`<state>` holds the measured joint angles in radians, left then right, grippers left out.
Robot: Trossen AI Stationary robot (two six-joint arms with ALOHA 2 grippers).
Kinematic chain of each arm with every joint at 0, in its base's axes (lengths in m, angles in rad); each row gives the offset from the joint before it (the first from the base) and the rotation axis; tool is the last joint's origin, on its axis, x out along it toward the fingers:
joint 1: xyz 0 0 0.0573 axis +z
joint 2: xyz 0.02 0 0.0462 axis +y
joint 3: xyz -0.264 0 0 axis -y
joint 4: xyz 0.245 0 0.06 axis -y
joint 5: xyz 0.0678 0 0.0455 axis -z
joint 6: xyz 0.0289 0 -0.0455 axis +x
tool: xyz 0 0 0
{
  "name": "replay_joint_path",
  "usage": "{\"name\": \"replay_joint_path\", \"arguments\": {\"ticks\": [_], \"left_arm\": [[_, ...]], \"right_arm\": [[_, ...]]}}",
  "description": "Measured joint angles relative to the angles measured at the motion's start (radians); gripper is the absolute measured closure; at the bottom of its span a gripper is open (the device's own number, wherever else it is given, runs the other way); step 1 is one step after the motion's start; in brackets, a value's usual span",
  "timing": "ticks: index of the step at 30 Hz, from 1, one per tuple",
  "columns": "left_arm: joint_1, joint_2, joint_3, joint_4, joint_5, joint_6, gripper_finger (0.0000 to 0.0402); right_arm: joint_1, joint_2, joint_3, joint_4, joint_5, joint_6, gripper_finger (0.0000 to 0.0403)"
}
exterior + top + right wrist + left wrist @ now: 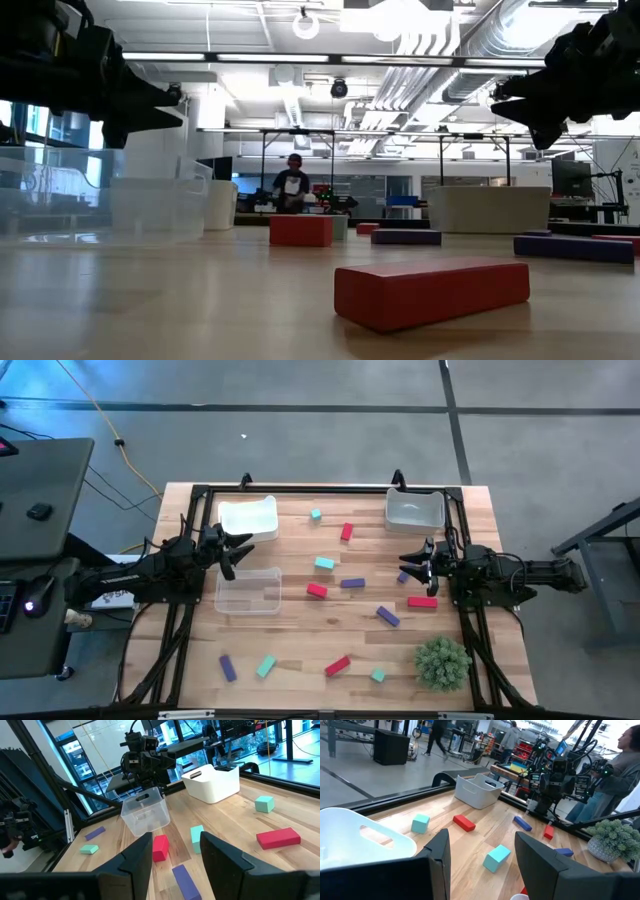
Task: Sort & place blocks by color
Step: Put the red block into the white bin
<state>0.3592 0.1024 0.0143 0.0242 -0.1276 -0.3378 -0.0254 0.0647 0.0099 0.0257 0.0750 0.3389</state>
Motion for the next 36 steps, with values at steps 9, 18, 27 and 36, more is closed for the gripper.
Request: {"name": "replay_joint_path", "arguments": {"ticks": [9,18,27,36], "left_arm": [[0.000,0.012,0.000,-0.001,0.007,0.000,0.0258],[0.000,0.059,0.000,-0.001,0.012,0.059,0.0258],[0.000,0.059,0.000,0.163,0.110,0.125,0.0258],[0.000,0.127,0.131,0.154,0.147,0.331,0.0258]], "right_arm": [[0.000,0.000,0.000,0.000,0.000,-0.004,0.0247],[0.000,0.000,0.000,0.000,0.000,-0.002,0.0247],[0.000,0.000,0.000,0.000,0.000,-0.004,0.0247],[0.000,0.000,0.000,0.000,0.000,-0.003,0.0247]]}}
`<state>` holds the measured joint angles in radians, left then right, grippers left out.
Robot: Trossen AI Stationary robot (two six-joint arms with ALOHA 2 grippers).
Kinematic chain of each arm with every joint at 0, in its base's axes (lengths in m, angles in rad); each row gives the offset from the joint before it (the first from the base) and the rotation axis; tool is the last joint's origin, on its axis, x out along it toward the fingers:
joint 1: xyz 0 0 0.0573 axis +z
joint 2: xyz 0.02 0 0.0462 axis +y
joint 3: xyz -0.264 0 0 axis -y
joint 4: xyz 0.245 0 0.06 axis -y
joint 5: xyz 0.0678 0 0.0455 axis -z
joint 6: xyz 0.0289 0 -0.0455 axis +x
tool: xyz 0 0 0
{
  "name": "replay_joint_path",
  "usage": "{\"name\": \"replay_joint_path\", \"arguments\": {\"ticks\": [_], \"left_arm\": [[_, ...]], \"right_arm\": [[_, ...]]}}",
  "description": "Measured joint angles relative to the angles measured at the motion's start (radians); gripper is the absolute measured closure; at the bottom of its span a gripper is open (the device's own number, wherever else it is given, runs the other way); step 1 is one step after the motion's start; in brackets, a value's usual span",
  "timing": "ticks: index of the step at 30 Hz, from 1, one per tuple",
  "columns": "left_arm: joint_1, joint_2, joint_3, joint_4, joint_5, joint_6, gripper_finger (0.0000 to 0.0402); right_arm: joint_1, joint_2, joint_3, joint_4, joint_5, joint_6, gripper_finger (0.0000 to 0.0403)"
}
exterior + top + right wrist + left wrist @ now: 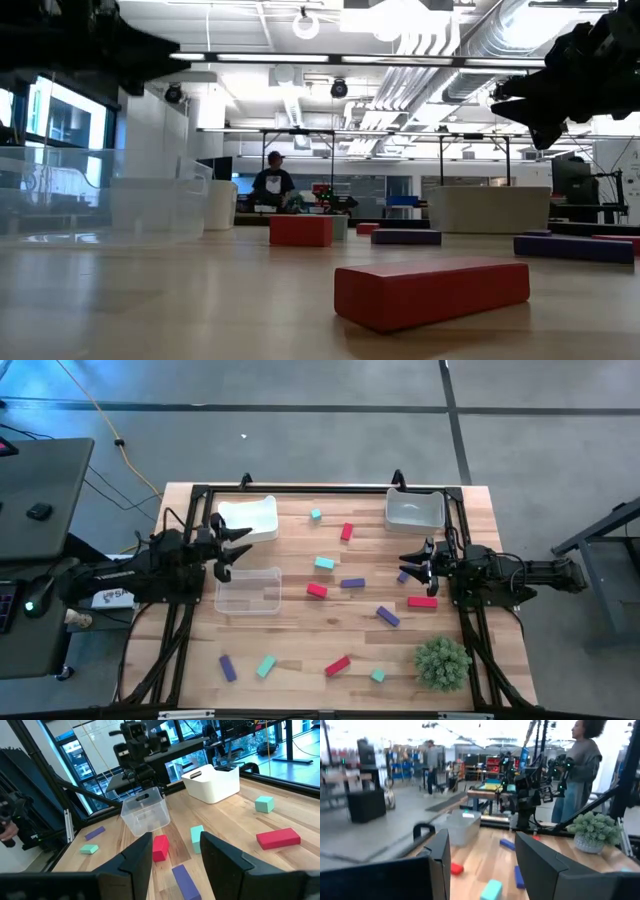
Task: Sort & place blocks by color
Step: Put the red block into the white bin
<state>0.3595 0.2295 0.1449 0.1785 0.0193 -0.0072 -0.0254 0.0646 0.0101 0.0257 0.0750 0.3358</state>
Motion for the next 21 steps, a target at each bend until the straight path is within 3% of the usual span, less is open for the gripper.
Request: {"name": "replay_joint_path", "arguments": {"ticks": [13,21], "left_arm": [[0.000,0.411,0.310,-0.041,0.107,0.178,0.0259],[-0.009,0.647,0.494,-0.127,0.127,0.194,0.0259]], "right_arm": [[0.000,0.000,0.000,0.000,0.000,0.000,0.0247],[0.000,0.000,0.000,0.000,0.000,0.003,0.0247]]}}
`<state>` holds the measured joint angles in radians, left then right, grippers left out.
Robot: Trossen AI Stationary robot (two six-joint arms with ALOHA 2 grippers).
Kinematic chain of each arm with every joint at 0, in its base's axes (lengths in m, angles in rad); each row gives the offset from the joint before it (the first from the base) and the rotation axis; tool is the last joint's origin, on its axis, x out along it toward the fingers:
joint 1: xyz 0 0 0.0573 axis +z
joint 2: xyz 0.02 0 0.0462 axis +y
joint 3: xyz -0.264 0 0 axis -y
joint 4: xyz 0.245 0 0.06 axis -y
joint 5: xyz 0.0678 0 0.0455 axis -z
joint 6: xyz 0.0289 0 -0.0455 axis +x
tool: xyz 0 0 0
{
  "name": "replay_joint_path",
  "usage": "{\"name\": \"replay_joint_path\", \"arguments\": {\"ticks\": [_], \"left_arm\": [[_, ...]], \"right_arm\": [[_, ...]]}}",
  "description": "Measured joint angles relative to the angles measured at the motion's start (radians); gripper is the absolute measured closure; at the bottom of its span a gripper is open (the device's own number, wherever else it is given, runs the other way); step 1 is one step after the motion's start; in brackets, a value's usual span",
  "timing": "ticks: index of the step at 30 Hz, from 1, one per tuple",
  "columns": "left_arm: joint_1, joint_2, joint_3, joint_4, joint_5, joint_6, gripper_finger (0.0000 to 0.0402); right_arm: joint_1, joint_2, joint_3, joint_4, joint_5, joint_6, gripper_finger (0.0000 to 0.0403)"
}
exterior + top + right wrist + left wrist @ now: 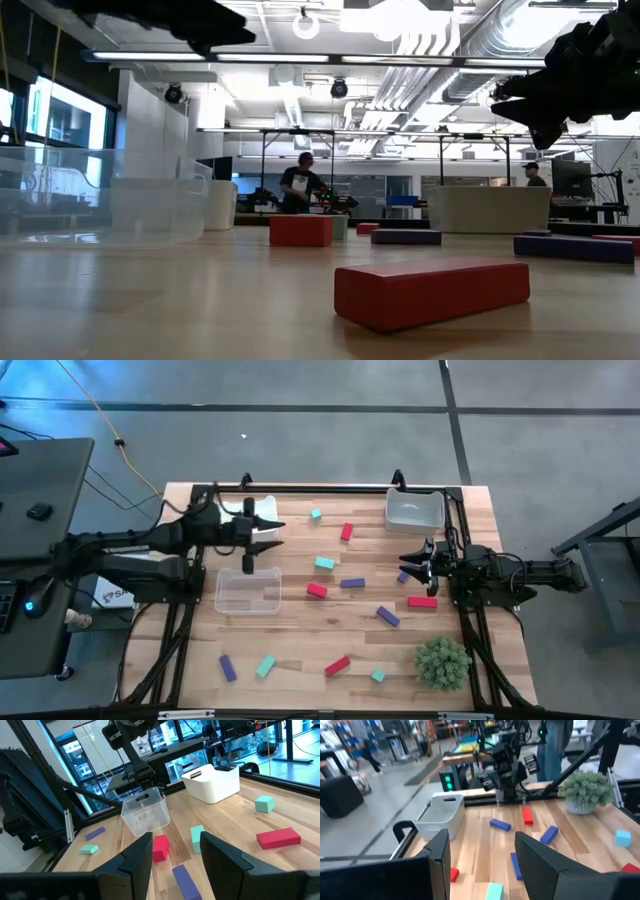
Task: Sort & place blocks by color
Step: Put the red block into the white bin
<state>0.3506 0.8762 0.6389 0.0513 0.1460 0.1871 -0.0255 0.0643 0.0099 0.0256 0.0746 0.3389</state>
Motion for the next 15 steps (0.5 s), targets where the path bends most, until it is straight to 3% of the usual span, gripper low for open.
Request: {"name": "replay_joint_path", "arguments": {"ticks": [15], "left_arm": [[-0.125,0.344,0.197,-0.051,-0.007,0.000,0.0259]], "right_arm": [[0.000,0.000,0.000,0.000,0.000,-0.004,0.0247]]}}
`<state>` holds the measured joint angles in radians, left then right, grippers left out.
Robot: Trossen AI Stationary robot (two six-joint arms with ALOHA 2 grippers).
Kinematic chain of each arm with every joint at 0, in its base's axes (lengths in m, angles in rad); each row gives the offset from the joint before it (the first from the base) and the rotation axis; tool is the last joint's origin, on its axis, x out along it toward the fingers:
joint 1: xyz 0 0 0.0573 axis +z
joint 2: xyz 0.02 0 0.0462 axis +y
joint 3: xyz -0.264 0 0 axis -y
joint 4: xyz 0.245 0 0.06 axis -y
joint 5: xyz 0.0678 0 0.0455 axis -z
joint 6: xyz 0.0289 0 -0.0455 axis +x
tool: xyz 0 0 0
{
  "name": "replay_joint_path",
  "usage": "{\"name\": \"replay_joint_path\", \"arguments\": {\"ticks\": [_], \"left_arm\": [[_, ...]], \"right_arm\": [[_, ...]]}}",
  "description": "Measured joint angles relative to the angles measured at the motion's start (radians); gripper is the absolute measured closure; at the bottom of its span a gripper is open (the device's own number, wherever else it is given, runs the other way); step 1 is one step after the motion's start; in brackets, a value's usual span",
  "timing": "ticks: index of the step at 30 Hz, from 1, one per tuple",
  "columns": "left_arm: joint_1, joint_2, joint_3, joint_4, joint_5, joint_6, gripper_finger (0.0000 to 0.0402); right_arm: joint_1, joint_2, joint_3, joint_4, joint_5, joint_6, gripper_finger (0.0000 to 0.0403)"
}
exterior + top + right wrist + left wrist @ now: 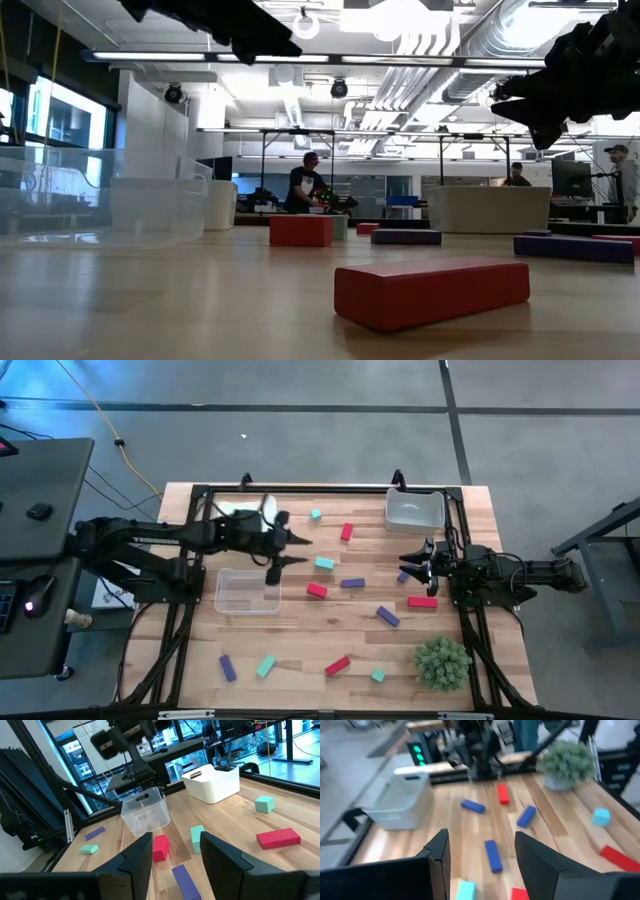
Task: Sort & place blocks by color
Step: Put the red block into the white bin
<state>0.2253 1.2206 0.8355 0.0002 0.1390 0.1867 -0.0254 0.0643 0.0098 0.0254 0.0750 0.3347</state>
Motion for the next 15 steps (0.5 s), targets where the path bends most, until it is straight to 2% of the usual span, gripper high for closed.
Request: {"name": "replay_joint_path", "arguments": {"ticks": [15], "left_arm": [[-0.128,0.351,0.111,-0.005,-0.019,0.000,0.0259]], "right_arm": [[0.000,0.000,0.000,0.000,0.000,0.004,0.0247]]}}
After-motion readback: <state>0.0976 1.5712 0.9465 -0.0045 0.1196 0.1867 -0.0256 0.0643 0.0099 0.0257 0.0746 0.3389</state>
